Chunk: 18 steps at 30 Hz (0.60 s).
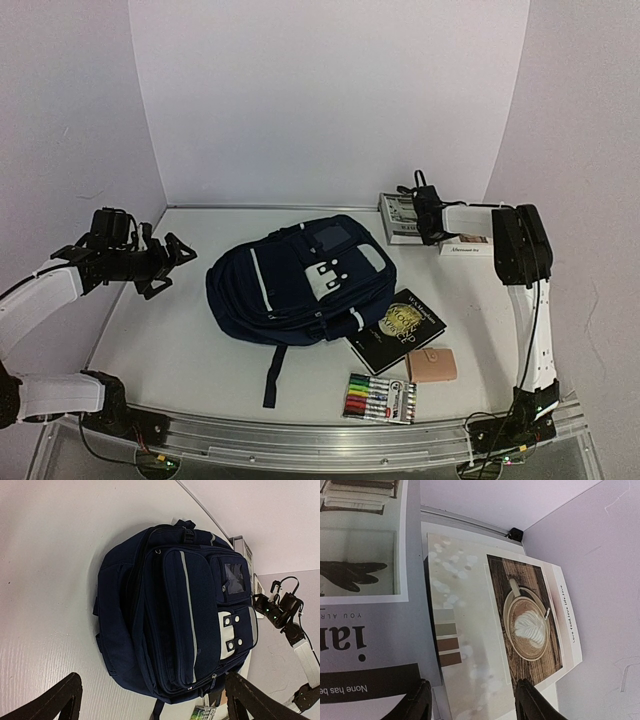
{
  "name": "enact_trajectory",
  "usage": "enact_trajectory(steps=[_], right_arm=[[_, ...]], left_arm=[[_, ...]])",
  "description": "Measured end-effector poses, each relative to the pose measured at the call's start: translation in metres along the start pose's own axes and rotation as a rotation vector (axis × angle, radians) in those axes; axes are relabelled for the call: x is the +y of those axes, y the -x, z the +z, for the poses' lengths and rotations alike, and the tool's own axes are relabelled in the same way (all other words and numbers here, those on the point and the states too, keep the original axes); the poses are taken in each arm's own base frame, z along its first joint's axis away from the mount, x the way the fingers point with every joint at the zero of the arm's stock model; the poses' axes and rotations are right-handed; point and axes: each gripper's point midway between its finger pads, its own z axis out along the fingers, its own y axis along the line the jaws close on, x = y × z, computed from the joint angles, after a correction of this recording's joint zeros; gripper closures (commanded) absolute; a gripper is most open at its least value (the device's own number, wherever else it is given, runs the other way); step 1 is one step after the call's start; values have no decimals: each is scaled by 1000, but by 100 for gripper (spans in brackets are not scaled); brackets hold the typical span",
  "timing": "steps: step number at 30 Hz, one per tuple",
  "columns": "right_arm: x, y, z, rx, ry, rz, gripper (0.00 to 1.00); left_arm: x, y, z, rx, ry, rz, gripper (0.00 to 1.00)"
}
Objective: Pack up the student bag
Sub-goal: Pick up the book at the corner of the board.
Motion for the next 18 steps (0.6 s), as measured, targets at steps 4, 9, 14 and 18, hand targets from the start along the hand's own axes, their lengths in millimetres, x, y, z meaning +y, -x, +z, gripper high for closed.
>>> enact_trajectory(steps=[4, 9, 14, 18], right_arm=[[1, -8, 1, 21, 0, -3, 46], [5, -30, 2, 71, 16, -38, 52], [2, -30, 3, 76, 11, -42, 57], [0, -28, 4, 75, 4, -40, 60]], left_arm=[[1, -1, 0, 2, 2, -1, 0], [5, -4, 2, 9, 9, -5, 0], [5, -4, 2, 9, 8, -5, 0], [5, -3, 2, 7, 8, -5, 0]])
